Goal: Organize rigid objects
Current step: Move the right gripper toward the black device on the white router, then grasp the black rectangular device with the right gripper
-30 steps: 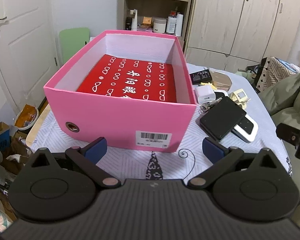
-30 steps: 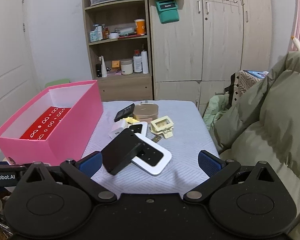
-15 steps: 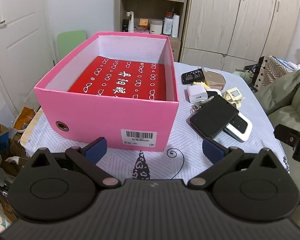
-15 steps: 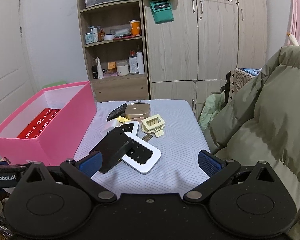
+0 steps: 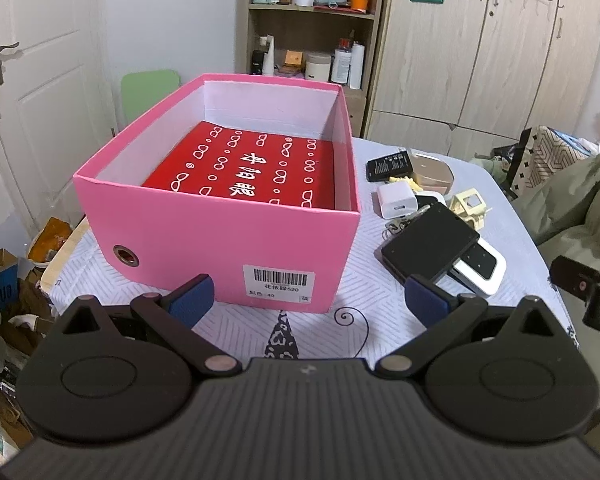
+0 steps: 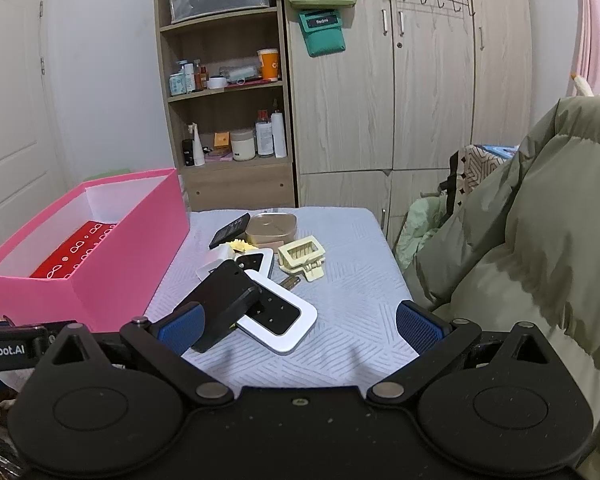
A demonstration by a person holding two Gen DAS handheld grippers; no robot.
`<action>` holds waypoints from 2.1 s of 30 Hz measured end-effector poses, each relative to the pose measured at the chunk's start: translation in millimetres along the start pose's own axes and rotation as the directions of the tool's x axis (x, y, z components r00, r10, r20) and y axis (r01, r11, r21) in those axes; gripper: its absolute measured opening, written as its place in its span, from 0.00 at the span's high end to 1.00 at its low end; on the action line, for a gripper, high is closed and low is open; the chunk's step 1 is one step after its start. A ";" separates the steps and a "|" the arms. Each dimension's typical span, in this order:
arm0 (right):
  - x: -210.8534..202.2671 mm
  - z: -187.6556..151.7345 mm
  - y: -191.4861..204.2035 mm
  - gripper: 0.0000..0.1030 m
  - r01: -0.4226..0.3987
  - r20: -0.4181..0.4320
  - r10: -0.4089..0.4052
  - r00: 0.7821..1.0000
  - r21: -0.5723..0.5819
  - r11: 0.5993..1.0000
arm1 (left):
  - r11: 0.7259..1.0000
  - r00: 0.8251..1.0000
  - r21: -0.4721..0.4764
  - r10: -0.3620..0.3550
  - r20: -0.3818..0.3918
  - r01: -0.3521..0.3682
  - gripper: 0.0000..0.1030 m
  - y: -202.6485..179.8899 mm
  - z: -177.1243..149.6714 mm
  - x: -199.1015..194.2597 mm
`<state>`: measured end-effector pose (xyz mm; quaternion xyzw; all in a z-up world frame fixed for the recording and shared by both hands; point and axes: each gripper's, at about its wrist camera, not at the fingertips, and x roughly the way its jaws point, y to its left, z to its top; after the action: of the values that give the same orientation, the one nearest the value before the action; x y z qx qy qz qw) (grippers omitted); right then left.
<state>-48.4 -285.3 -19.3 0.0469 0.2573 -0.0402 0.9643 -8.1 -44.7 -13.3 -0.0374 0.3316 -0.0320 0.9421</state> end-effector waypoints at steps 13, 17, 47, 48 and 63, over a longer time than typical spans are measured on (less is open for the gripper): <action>1.8 -0.5 4.6 0.00 -0.013 0.005 0.013 1.000 -0.017 1.000 | 1.000 1.000 -0.011 0.010 0.010 -0.010 0.00 2.1 -0.7 -0.3; 1.9 -1.1 5.2 0.00 -0.012 0.005 0.012 1.000 -0.015 1.000 | 1.000 1.000 -0.011 0.010 0.010 -0.010 0.00 2.2 -1.3 -0.5; 16.3 -8.7 11.8 0.00 -0.126 -0.001 0.126 0.992 -0.023 0.992 | 0.998 0.999 0.044 -0.034 -0.034 0.036 0.01 1.9 2.6 6.1; 18.7 -8.3 11.6 0.00 -0.142 0.004 0.143 0.990 -0.020 0.990 | 0.997 0.998 0.057 -0.045 -0.046 0.048 0.01 2.3 5.7 7.1; 93.7 -6.3 7.3 0.05 -0.385 -0.202 0.445 0.872 0.278 0.880 | 0.917 0.987 0.379 -0.075 -0.145 0.125 0.03 34.3 75.6 5.0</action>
<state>30.3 -282.3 -71.1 0.2168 0.3587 0.1462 0.8961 44.4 -7.3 39.3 0.1343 0.3757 -0.1472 0.9051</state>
